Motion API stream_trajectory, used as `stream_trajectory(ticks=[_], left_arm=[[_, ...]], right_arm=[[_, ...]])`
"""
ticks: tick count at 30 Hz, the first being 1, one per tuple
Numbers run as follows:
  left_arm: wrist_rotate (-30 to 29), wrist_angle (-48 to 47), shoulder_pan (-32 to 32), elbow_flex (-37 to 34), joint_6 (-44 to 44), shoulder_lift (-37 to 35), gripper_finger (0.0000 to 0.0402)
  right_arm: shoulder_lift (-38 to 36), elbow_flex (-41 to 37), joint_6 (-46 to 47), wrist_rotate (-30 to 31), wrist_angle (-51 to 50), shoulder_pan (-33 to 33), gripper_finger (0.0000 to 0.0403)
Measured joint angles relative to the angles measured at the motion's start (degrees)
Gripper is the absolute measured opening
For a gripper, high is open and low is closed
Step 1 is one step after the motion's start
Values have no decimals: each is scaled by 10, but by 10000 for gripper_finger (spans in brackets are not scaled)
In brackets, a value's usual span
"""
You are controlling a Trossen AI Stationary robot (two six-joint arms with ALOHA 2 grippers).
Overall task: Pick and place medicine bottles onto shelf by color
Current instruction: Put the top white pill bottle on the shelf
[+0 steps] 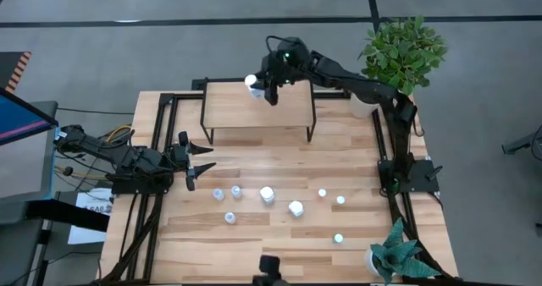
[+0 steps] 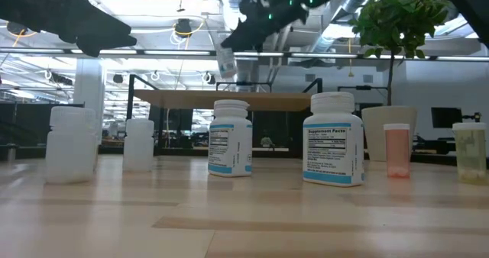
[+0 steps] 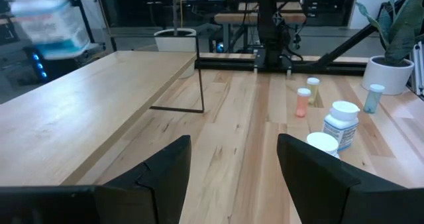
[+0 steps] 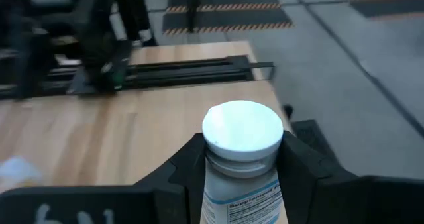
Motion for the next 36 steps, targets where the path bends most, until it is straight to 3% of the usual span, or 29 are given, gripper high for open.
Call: stream_trajectory(ticks=[3,21,36], left_arm=[[0,0,0,0,0,0,214],[0,0,0,0,4,0,214],[0,0,0,0,0,0,214]], right_arm=[[1,-26,1,0,44,-4,151],[0,-69,-27,0,49,-8,164],[6,-69,-29,5,49,-11,231]])
